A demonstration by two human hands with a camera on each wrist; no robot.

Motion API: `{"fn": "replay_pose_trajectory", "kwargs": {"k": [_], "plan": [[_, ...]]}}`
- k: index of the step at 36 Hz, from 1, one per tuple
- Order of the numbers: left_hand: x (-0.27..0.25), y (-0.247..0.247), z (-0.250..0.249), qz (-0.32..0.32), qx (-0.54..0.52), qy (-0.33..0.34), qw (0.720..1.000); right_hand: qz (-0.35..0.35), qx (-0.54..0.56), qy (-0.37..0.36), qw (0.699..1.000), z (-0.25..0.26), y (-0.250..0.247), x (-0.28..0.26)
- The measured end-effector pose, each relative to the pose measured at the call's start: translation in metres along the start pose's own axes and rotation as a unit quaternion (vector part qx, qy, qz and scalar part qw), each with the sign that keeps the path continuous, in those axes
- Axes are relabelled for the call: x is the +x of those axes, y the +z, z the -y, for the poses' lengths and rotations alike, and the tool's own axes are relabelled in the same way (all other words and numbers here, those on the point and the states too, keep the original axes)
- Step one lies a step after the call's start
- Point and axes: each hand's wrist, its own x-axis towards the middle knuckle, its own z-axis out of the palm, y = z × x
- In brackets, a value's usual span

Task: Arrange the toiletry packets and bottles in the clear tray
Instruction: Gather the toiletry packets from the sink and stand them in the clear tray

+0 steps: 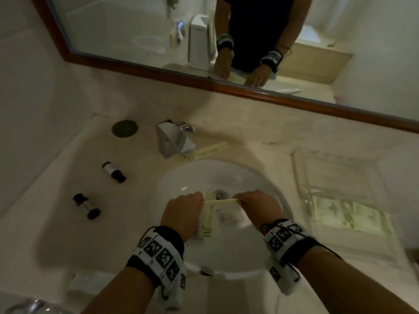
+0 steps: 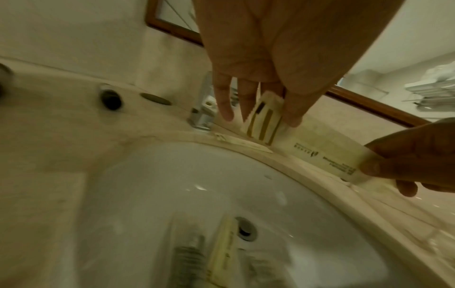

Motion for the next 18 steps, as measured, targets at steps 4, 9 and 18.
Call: {"fn": "replay_pose_trajectory", "kwargs": {"k": [4,9,18], "plan": [[0.016,0.015,-0.049,-0.006,0.057,0.069,0.996,-0.047,0.009,0.037,0.998,-0.055,-0.005,-0.029],[0.031,0.041,-0.109,-0.09,0.034,0.157,0.983,-0.096,0.029,0.063,0.993,-0.123,-0.005,-0.068],[0.045,0.099,-0.225,-0.105,0.082,0.223,0.966,-0.216,0.013,0.087,0.972,-0.241,0.006,-0.134]]}}
